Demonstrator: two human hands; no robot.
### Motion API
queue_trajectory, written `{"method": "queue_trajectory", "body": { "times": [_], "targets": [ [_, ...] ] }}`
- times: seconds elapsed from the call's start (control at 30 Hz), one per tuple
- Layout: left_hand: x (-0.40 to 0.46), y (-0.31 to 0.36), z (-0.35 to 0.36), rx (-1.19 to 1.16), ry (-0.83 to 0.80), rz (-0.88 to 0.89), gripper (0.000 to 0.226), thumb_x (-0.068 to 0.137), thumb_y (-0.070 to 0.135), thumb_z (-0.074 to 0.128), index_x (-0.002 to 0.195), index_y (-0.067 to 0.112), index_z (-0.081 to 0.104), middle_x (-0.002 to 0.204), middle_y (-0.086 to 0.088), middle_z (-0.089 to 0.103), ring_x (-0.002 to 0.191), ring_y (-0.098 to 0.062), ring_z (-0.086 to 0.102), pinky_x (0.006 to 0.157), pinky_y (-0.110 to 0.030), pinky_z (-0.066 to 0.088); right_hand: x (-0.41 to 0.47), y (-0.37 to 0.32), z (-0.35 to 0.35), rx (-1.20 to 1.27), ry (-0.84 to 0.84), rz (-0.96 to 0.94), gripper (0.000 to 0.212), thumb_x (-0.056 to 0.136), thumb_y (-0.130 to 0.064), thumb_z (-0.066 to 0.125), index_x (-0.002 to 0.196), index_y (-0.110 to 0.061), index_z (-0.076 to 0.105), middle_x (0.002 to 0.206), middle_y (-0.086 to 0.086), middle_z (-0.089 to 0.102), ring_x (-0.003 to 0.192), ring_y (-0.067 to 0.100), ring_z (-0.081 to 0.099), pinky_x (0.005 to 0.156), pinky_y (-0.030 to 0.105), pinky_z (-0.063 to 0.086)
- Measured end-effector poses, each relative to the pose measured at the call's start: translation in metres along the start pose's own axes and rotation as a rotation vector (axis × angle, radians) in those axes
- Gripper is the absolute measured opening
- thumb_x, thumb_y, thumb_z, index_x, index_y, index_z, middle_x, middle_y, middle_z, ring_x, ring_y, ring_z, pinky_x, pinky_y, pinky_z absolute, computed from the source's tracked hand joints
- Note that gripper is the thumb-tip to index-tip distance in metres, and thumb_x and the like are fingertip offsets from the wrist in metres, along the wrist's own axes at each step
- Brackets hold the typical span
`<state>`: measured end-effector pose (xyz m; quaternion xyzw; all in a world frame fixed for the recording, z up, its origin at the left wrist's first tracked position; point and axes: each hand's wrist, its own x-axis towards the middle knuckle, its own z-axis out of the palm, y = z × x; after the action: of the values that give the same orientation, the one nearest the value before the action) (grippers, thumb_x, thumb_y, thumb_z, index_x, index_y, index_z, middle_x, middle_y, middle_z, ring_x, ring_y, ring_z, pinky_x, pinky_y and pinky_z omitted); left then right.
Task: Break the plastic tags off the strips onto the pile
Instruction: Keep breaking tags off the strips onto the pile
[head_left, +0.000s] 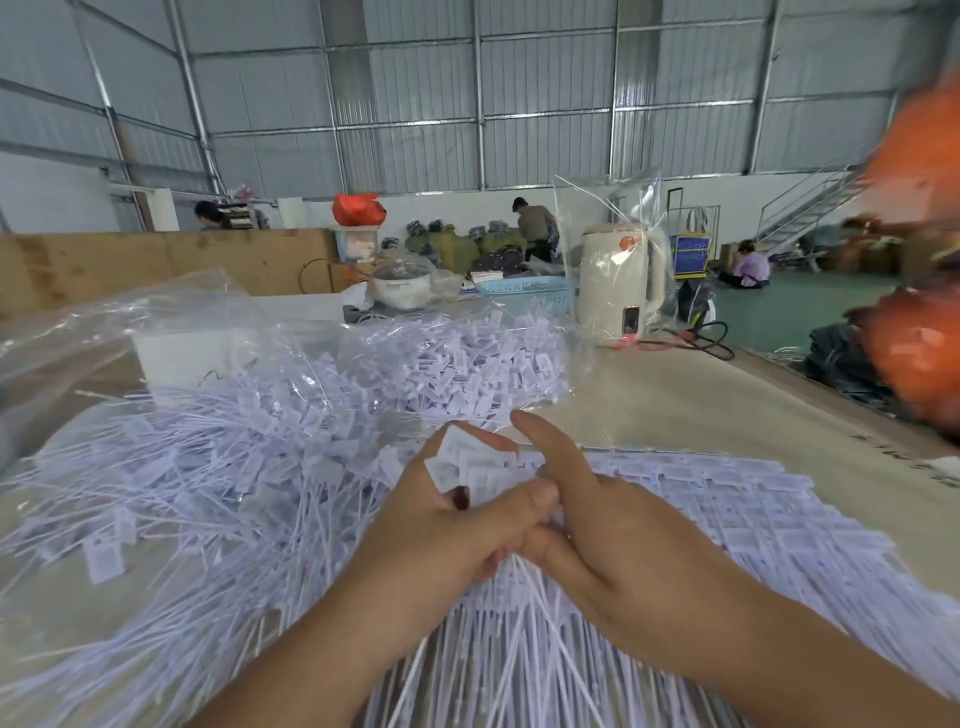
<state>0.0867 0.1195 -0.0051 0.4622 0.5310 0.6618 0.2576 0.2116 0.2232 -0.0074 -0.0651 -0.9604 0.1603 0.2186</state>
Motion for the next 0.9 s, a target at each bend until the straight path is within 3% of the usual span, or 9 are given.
{"method": "queue_trajectory", "body": {
  "times": [0.07, 0.2, 0.27, 0.33, 0.37, 0.43, 0.63, 0.77, 0.9],
  "targets": [
    [0.001, 0.001, 0.0, 0.009, -0.026, 0.004, 0.01, 0.073, 0.018, 0.073, 0.078, 0.022, 0.066, 0.048, 0.005, 0.053, 0.041, -0.005, 0.045, 0.039, -0.018, 0.034, 0.0, 0.0, 0.001, 0.02, 0.001, -0.006, 0.069, 0.081, -0.073, 0.015, 0.139, -0.053, -0.017, 0.101, -0.021, 0.062, 0.078, 0.0, 0.058, 0.073, 0.028, 0.05],
    [0.001, 0.004, -0.002, 0.013, 0.029, 0.01, 0.033, 0.084, 0.0, 0.069, 0.07, 0.03, 0.068, 0.051, 0.0, 0.058, 0.04, -0.007, 0.047, 0.036, -0.018, 0.034, -0.003, 0.005, -0.001, 0.061, 0.063, -0.001, 0.071, 0.08, -0.081, 0.018, 0.14, -0.056, -0.013, 0.093, -0.022, 0.058, 0.077, 0.0, 0.057, 0.067, 0.023, 0.047],
    [0.004, 0.005, -0.006, 0.005, 0.121, 0.043, 0.025, 0.079, 0.005, 0.074, 0.07, 0.028, 0.068, 0.049, -0.003, 0.055, 0.038, -0.01, 0.046, 0.035, -0.019, 0.035, -0.004, 0.008, -0.007, 0.057, 0.073, -0.015, 0.068, 0.081, -0.083, 0.018, 0.139, -0.046, 0.019, 0.079, -0.027, 0.054, 0.071, -0.001, 0.054, 0.061, 0.02, 0.043],
    [0.007, 0.004, -0.011, -0.019, 0.194, 0.058, 0.014, 0.065, 0.018, 0.078, 0.069, 0.028, 0.068, 0.047, -0.005, 0.052, 0.037, -0.012, 0.045, 0.035, -0.02, 0.034, -0.004, 0.011, -0.011, 0.077, 0.094, -0.037, 0.029, 0.091, -0.069, 0.034, 0.093, -0.043, 0.048, 0.067, -0.024, 0.051, 0.059, 0.003, 0.049, 0.053, 0.02, 0.034],
    [0.008, 0.002, -0.013, -0.034, 0.205, 0.049, 0.013, 0.06, 0.024, 0.077, 0.068, 0.028, 0.067, 0.047, -0.005, 0.052, 0.037, -0.012, 0.045, 0.035, -0.02, 0.033, -0.004, 0.01, -0.013, 0.082, 0.104, -0.032, 0.029, 0.093, -0.061, 0.041, 0.075, -0.039, 0.043, 0.063, -0.021, 0.049, 0.055, 0.004, 0.046, 0.051, 0.021, 0.03],
    [0.007, 0.001, -0.012, -0.037, 0.195, 0.031, 0.013, 0.059, 0.028, 0.076, 0.068, 0.027, 0.066, 0.047, -0.005, 0.051, 0.037, -0.012, 0.044, 0.035, -0.02, 0.033, -0.004, 0.01, -0.012, 0.061, 0.112, -0.018, 0.036, 0.092, -0.055, 0.045, 0.065, -0.034, 0.034, 0.06, -0.018, 0.048, 0.051, 0.007, 0.042, 0.049, 0.023, 0.028],
    [0.003, 0.001, -0.011, 0.153, 0.174, 0.111, 0.019, 0.072, 0.028, 0.083, 0.075, 0.034, 0.065, 0.057, 0.008, 0.063, 0.046, -0.006, 0.056, 0.041, -0.016, 0.041, -0.002, 0.014, -0.007, 0.133, 0.071, 0.026, 0.036, 0.09, -0.057, 0.043, 0.063, -0.034, 0.035, 0.055, -0.015, 0.045, 0.047, 0.008, 0.039, 0.048, 0.023, 0.031],
    [0.003, -0.001, -0.009, 0.13, 0.195, 0.052, 0.016, 0.079, 0.016, 0.076, 0.075, 0.027, 0.065, 0.054, 0.004, 0.061, 0.043, -0.007, 0.053, 0.04, -0.016, 0.039, -0.002, 0.013, -0.006, 0.124, 0.029, 0.043, 0.035, 0.094, -0.052, 0.046, 0.065, -0.035, 0.038, 0.056, -0.013, 0.045, 0.047, 0.01, 0.038, 0.048, 0.025, 0.029],
    [0.006, 0.002, -0.004, -0.057, 0.273, 0.005, 0.016, 0.058, 0.036, 0.077, 0.066, 0.025, 0.068, 0.044, 0.0, 0.05, 0.036, -0.011, 0.044, 0.035, -0.022, 0.034, 0.001, 0.006, -0.004, 0.255, 0.201, 0.08, 0.032, 0.094, -0.044, 0.055, 0.065, -0.035, 0.044, 0.054, -0.011, 0.045, 0.048, 0.008, 0.037, 0.051, 0.028, 0.032]
  ]
}}
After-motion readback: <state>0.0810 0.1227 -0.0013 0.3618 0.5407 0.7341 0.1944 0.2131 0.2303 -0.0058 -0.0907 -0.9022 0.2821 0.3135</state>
